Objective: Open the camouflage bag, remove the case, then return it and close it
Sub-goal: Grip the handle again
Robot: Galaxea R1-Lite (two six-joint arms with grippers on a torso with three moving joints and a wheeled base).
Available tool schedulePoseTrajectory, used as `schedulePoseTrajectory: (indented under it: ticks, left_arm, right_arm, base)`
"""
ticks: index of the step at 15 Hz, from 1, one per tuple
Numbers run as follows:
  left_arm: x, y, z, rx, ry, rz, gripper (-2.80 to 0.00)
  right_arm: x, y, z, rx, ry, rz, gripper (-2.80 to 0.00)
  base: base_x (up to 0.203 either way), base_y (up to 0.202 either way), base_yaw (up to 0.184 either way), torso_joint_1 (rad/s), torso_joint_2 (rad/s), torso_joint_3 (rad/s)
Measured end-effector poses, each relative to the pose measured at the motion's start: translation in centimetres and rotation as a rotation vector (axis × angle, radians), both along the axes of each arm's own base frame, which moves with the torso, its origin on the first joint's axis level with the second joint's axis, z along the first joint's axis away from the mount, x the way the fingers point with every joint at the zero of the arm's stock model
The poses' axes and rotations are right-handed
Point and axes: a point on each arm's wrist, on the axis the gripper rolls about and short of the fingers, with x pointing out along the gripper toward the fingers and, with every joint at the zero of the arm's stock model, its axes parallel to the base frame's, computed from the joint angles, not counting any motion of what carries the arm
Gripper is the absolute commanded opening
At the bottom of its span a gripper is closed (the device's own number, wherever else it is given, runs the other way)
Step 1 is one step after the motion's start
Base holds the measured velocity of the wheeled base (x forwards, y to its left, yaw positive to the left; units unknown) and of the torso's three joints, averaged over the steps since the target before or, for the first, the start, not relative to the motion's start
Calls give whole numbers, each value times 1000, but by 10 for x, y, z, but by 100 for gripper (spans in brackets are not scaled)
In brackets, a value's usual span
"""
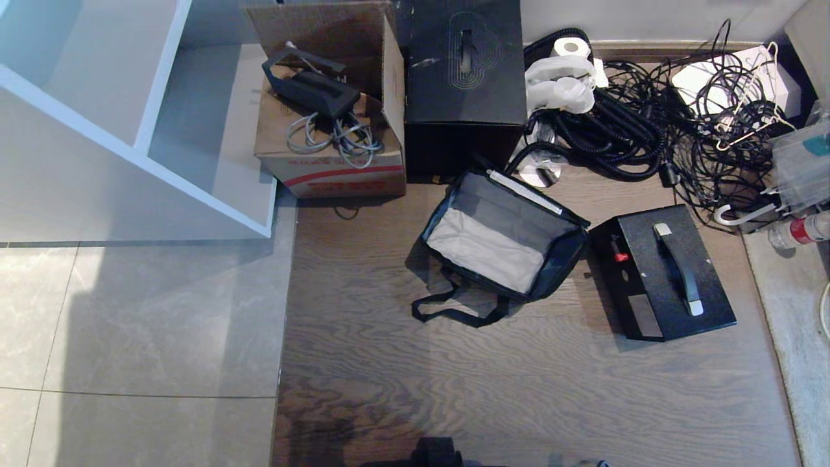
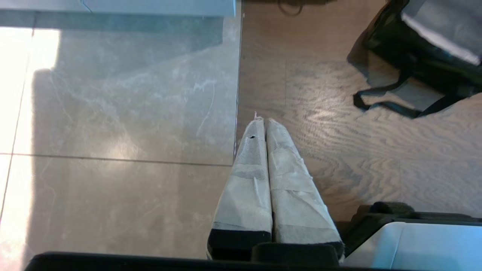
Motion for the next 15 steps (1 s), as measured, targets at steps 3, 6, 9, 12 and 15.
schedulePoseTrajectory:
  ticks: [3, 6, 9, 12, 15]
  left_arm:
    - [0, 0, 0, -4, 0, 1, -280]
    - [0, 0, 0, -4, 0, 1, -280]
    - [0, 0, 0, -1, 0, -1, -280]
    - [0, 0, 0, -1, 0, -1, -280]
    - [0, 0, 0, -1, 0, 0, -280]
  right_arm:
    - [0, 0, 0, 0, 0, 1, -280]
    - [0, 0, 0, 0, 0, 1, -280]
    - [0, 0, 0, 0, 1, 1, -280]
    - [0, 0, 0, 0, 0, 1, -280]
    - [0, 0, 0, 0, 0, 0, -280]
  base:
    - [0, 0, 0, 0, 0, 203]
    - [0, 0, 0, 1, 3, 177]
    - [0, 0, 0, 2, 1, 38]
    - [0, 0, 0, 0, 0, 0]
    - [0, 0, 0, 0, 0, 0]
